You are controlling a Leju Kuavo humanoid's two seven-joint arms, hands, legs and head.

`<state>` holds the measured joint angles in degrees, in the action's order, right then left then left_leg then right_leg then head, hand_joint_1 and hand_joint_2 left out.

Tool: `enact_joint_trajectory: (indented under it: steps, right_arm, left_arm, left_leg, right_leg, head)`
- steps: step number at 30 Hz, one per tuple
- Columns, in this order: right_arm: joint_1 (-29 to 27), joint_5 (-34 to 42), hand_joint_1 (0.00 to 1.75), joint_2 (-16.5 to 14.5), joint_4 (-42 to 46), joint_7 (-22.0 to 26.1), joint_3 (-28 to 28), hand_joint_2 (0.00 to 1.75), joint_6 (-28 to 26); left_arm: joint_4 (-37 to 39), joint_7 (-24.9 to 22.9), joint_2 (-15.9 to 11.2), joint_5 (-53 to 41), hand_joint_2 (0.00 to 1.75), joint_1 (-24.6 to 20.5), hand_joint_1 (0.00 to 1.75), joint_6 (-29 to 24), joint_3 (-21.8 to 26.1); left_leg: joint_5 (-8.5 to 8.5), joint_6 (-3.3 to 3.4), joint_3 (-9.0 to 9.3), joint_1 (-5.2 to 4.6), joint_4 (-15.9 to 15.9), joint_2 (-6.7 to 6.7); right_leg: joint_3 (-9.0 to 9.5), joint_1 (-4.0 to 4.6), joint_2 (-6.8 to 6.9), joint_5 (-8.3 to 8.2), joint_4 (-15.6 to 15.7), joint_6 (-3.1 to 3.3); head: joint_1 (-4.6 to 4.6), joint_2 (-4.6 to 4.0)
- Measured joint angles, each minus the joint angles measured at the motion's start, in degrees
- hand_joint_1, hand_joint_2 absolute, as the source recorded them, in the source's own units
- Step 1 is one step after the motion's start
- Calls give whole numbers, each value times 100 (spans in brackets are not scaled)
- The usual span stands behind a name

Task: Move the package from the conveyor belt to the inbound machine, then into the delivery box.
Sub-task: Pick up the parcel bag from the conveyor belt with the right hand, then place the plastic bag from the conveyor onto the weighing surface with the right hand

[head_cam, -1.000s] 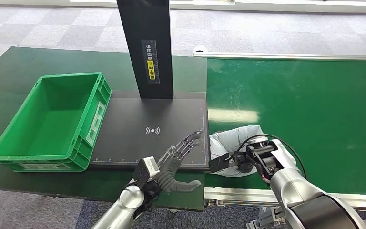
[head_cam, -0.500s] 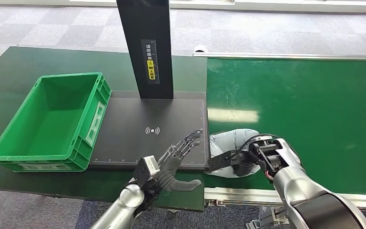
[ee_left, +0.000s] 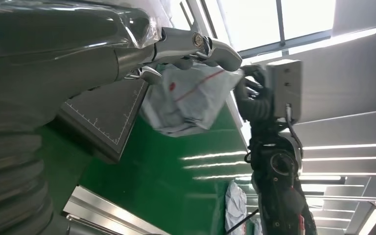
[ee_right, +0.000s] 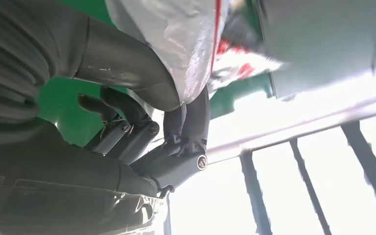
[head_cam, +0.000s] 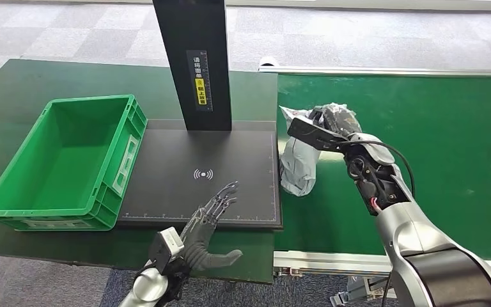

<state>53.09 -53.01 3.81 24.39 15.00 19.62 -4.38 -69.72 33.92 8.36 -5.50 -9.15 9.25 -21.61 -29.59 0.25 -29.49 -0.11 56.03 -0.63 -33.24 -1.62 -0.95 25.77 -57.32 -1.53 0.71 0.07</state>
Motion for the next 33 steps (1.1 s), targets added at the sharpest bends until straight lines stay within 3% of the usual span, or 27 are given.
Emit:
enact_joint_trajectory:
  steps: [5,14,18,26,33]
  right_arm:
    - [-292,250,175,22,807,-1,-329,175,-602]
    - [-1224,206,175,168,2946,-102,-746,175,-597]
    - [-1421,39,175,186,3550,-84,-793,175,-370]
    - [-1319,-343,175,-21,3381,-73,-221,175,-62]
    - [-1194,-327,175,-145,3057,-55,150,175,-56]
  left_arm:
    - [-69,16,-8,-18,175,5,0,14,72]
    - [-67,71,-2,-115,175,-3,0,138,145]
    - [-66,280,88,125,175,-28,0,-98,235]
    - [-111,451,242,1044,175,-100,0,-781,514]
    - [-120,461,251,1160,175,-107,0,-873,584]
  left_leg:
    - [-3,1,-4,-2,0,-1]
    - [-3,1,-9,-2,0,-1]
    - [-3,0,-11,-2,-1,2]
    - [-1,-1,-10,1,-1,0]
    - [-1,0,-20,0,-1,-6]
  right_leg:
    - [-3,-1,1,1,5,-1]
    - [-10,-1,2,1,6,-1]
    - [-11,-1,0,1,6,-1]
    - [-12,0,1,0,1,0]
    - [-14,-1,8,1,1,-1]
  head:
    - [0,0]
    - [1,0]
    - [1,0]
    - [1,0]
    - [-1,0]
